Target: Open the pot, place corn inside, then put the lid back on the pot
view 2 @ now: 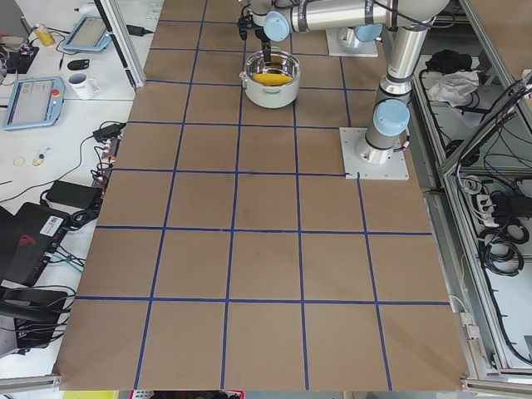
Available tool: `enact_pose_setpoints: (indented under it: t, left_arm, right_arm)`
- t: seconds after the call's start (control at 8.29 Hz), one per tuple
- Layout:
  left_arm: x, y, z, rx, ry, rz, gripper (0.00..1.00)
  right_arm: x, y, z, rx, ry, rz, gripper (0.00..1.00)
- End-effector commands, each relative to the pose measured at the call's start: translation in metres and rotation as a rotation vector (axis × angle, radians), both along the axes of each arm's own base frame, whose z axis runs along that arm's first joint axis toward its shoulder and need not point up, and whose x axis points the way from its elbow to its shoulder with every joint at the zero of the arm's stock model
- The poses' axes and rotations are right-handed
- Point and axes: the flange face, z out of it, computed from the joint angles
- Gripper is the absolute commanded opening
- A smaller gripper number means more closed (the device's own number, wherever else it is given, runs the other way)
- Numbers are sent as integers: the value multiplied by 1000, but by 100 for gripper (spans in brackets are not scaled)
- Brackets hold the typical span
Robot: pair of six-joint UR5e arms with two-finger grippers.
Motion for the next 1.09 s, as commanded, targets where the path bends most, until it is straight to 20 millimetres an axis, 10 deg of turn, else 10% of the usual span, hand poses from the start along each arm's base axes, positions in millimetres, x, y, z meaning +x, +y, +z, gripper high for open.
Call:
enact_pose_setpoints:
  t: [0.0, 0.36, 0.97]
  left_arm:
    - [97, -44, 90, 36, -2, 70, 100]
    - [192, -47, 188, -11, -166, 15, 100]
    - [190, -60, 186, -55, -156, 18, 100]
  right_arm:
    - [99, 11, -23, -29, 2, -15, 4]
    - [203, 14, -68, -39, -54, -31, 4]
    - [244, 22, -130, 36, -33, -92, 0]
